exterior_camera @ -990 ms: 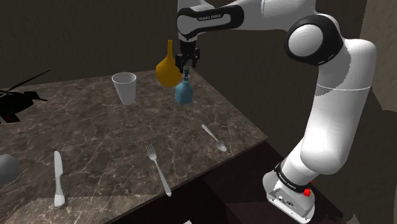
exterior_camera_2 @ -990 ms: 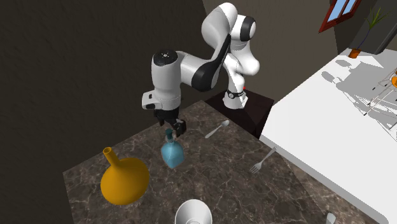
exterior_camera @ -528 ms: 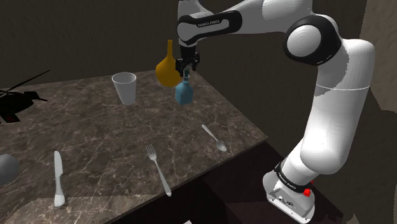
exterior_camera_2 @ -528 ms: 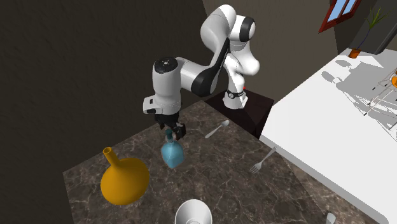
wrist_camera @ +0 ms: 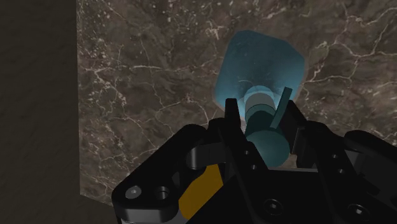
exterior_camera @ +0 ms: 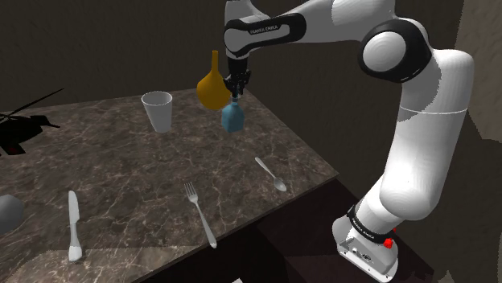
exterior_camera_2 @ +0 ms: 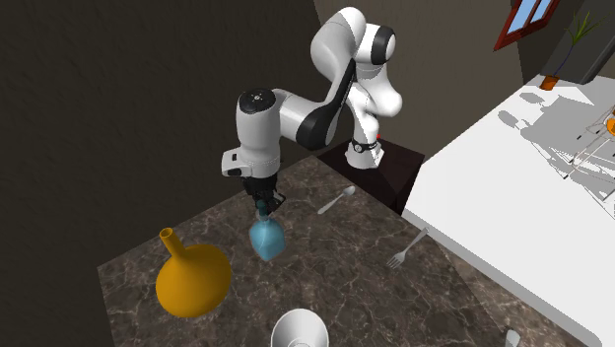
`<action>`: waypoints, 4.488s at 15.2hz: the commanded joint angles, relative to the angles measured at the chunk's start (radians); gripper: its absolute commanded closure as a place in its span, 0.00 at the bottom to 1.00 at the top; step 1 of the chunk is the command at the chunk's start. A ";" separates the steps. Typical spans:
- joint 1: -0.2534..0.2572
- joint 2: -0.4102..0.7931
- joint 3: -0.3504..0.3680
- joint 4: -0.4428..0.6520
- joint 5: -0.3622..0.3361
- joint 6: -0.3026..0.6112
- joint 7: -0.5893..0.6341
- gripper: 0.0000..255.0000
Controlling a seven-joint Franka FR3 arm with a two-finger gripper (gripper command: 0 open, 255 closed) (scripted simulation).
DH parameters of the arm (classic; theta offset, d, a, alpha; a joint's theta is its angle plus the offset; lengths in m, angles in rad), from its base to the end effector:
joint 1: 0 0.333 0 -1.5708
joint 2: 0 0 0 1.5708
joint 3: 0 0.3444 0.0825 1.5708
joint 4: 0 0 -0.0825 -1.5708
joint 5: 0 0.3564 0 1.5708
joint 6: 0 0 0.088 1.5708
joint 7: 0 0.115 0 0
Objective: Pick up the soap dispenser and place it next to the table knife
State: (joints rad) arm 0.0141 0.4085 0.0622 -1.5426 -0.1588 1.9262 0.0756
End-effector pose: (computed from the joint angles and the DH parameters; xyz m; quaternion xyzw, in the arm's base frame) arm 0.6589 0.0320 0.4445 0.9977 0.0264 -0.0071 0.0624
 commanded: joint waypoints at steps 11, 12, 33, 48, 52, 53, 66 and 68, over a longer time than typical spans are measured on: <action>0.000 -0.011 0.001 0.037 0.003 -0.048 -0.006 1.00; 0.001 -0.013 0.001 0.048 0.003 -0.060 -0.008 1.00; 0.141 -0.173 0.080 -0.049 0.006 -0.152 0.201 1.00; 0.339 -0.189 0.211 -0.070 0.003 -0.188 0.527 1.00; 0.398 -0.157 0.244 -0.026 -0.005 -0.211 0.616 1.00; 0.414 -0.146 0.252 -0.012 -0.008 -0.217 0.639 1.00; 0.605 0.037 0.315 0.217 -0.062 -0.296 0.869 1.00; 0.602 0.036 0.315 0.189 -0.063 -0.269 0.872 1.00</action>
State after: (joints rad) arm 0.6164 0.4444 0.3769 -1.3407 -0.2208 1.6428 0.9438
